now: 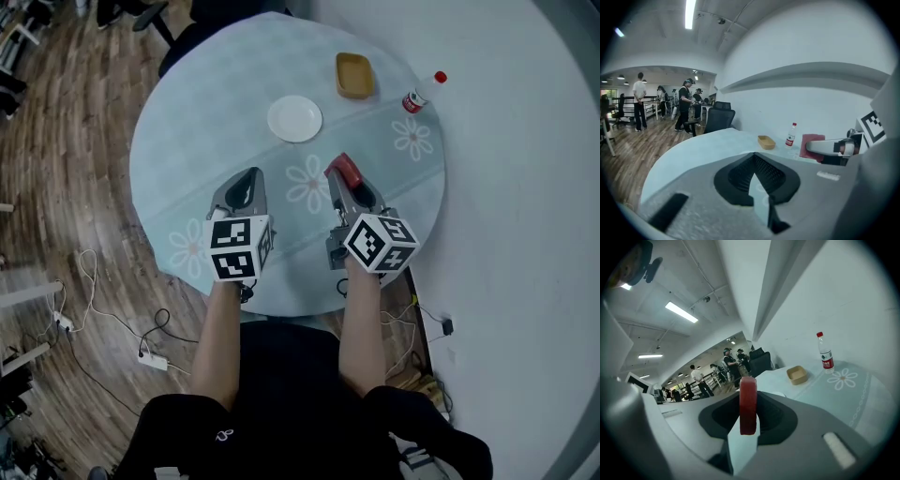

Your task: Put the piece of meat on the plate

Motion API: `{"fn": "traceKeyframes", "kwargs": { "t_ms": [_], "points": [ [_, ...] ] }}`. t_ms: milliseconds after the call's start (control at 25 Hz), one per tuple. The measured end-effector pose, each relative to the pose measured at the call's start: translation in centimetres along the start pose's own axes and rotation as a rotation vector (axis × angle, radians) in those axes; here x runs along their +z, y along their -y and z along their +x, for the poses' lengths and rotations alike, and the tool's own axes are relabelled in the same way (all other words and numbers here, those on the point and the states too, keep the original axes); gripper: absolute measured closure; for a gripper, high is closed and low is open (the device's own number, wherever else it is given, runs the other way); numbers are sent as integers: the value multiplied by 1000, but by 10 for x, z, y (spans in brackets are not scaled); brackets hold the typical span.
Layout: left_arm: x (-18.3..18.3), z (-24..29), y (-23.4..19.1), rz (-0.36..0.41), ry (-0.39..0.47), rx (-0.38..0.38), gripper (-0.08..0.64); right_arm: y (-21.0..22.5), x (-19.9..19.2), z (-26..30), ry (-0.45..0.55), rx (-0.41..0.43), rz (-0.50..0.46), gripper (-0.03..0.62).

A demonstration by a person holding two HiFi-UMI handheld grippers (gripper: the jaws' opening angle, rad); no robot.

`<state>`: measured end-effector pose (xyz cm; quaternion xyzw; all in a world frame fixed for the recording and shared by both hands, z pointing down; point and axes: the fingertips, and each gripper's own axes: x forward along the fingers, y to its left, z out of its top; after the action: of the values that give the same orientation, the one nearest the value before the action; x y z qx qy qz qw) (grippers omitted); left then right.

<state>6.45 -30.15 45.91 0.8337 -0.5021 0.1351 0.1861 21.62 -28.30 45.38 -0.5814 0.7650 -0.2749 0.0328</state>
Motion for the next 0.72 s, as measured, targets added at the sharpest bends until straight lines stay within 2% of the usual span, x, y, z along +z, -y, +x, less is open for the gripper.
{"fn": "traceKeyframes", "kwargs": {
  "t_ms": [200, 360, 520, 720],
  "points": [
    [-8, 15, -19, -41, -28, 4, 565, 2, -19, 26, -90, -1, -21, 489],
    [-28, 28, -23, -57, -98, -36, 565, 15, -33, 52, -181, -9, -35, 489],
    [-52, 37, -30, -58, -161, -43, 565, 36, -50, 89, -281, -25, -24, 489],
    [-54, 46, -53, -81, -170, -7, 565, 55, -70, 145, -430, 25, -29, 489]
  ]
}}
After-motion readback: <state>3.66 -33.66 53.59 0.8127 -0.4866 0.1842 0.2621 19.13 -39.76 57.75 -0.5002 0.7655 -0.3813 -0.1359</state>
